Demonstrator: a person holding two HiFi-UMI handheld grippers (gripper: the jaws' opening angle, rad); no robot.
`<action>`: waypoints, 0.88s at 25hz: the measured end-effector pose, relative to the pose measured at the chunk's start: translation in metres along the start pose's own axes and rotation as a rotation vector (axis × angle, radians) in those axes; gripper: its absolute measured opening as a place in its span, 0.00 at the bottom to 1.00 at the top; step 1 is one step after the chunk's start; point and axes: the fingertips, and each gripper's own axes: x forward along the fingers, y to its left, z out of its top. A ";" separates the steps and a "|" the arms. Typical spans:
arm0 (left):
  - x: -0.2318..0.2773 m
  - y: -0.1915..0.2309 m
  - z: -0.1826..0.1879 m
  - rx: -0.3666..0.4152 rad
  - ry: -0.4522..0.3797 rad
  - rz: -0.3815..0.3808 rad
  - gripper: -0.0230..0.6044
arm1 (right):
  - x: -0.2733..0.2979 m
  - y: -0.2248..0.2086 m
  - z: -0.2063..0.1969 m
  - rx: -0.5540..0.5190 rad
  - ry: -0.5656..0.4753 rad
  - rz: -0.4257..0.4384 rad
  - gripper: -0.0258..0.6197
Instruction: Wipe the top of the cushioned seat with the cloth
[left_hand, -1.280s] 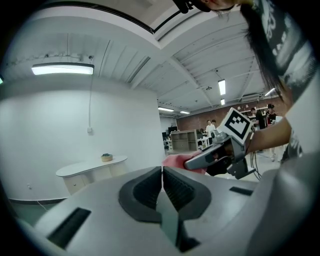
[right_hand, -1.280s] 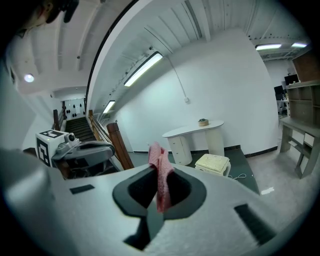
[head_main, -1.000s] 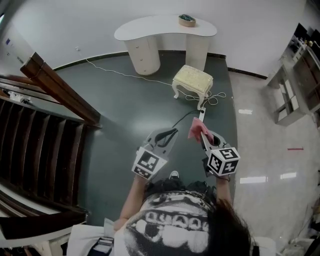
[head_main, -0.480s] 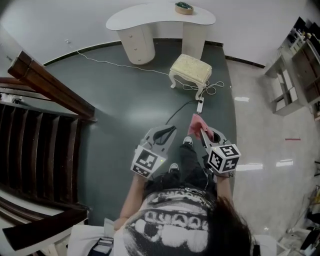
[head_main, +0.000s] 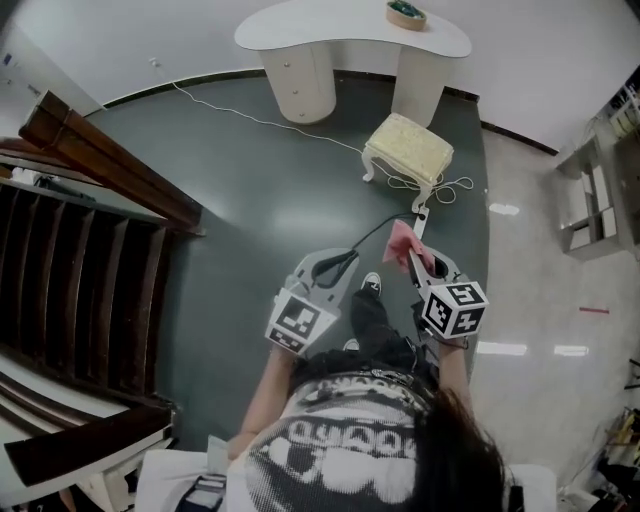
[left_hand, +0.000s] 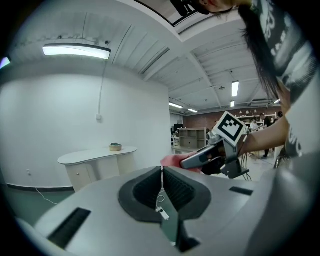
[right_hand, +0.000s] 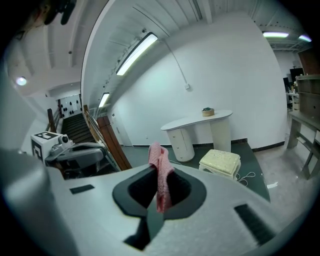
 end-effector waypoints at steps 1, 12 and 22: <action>0.009 0.013 0.002 0.004 0.001 0.009 0.05 | 0.014 -0.007 0.010 -0.003 -0.003 0.006 0.06; 0.113 0.119 0.039 0.029 0.006 0.068 0.05 | 0.136 -0.083 0.104 -0.006 0.000 0.083 0.06; 0.180 0.143 0.044 0.036 0.026 0.052 0.05 | 0.172 -0.136 0.125 0.026 0.005 0.072 0.06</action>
